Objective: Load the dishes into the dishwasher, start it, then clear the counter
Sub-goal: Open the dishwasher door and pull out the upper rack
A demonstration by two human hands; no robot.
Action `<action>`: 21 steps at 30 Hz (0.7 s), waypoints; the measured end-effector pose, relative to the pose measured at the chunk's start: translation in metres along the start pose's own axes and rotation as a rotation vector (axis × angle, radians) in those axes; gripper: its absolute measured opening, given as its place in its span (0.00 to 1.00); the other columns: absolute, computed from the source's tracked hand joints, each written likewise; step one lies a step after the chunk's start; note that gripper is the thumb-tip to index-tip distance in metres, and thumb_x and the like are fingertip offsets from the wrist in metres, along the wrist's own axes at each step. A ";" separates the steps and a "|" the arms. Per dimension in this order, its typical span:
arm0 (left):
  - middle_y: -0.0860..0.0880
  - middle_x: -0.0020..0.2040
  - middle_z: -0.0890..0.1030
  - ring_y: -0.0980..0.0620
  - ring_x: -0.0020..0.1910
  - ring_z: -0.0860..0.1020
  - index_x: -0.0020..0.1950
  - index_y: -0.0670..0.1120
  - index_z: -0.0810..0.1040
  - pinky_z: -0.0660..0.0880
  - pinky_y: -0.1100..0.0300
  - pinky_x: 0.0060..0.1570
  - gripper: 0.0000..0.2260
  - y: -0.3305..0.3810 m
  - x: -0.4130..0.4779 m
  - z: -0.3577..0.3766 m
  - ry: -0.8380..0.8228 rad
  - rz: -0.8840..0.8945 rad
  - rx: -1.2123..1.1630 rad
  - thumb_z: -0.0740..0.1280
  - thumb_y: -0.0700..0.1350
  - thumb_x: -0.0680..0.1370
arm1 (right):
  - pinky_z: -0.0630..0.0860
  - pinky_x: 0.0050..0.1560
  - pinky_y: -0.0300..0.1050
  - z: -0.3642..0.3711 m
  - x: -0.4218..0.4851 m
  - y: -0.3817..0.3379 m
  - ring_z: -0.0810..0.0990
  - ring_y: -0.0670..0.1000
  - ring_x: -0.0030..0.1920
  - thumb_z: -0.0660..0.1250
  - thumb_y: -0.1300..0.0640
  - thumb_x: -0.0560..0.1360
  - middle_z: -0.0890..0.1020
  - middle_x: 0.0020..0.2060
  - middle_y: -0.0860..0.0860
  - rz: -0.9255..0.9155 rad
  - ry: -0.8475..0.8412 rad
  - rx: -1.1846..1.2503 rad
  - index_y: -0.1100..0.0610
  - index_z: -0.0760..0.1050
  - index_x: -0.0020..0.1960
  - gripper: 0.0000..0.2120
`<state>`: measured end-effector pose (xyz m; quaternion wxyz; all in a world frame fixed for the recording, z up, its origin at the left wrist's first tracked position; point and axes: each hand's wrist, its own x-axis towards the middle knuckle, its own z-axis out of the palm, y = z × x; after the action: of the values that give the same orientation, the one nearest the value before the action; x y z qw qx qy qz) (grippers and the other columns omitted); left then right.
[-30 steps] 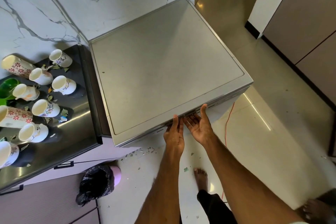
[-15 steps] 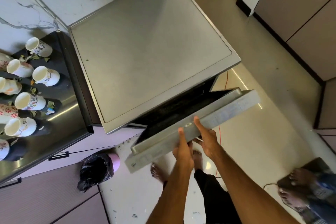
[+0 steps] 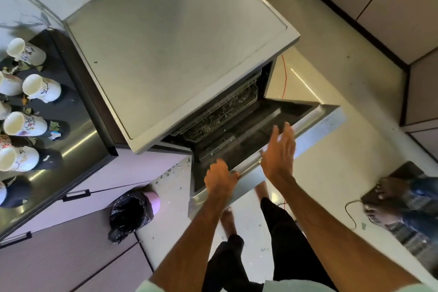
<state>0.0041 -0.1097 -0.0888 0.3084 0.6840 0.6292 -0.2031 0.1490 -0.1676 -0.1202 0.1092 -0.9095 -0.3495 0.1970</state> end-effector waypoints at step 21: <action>0.43 0.59 0.83 0.41 0.59 0.80 0.68 0.47 0.78 0.75 0.52 0.59 0.15 -0.096 -0.013 0.222 -0.231 0.635 0.172 0.62 0.47 0.83 | 0.42 0.80 0.54 0.163 -0.130 0.112 0.37 0.57 0.81 0.47 0.43 0.84 0.43 0.81 0.55 0.065 -0.583 -0.426 0.60 0.46 0.82 0.33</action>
<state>-0.0674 -0.2682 -0.2576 0.3664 0.8416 0.3266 -0.2253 0.0566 -0.3279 -0.2683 -0.1935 -0.8281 -0.3700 0.3741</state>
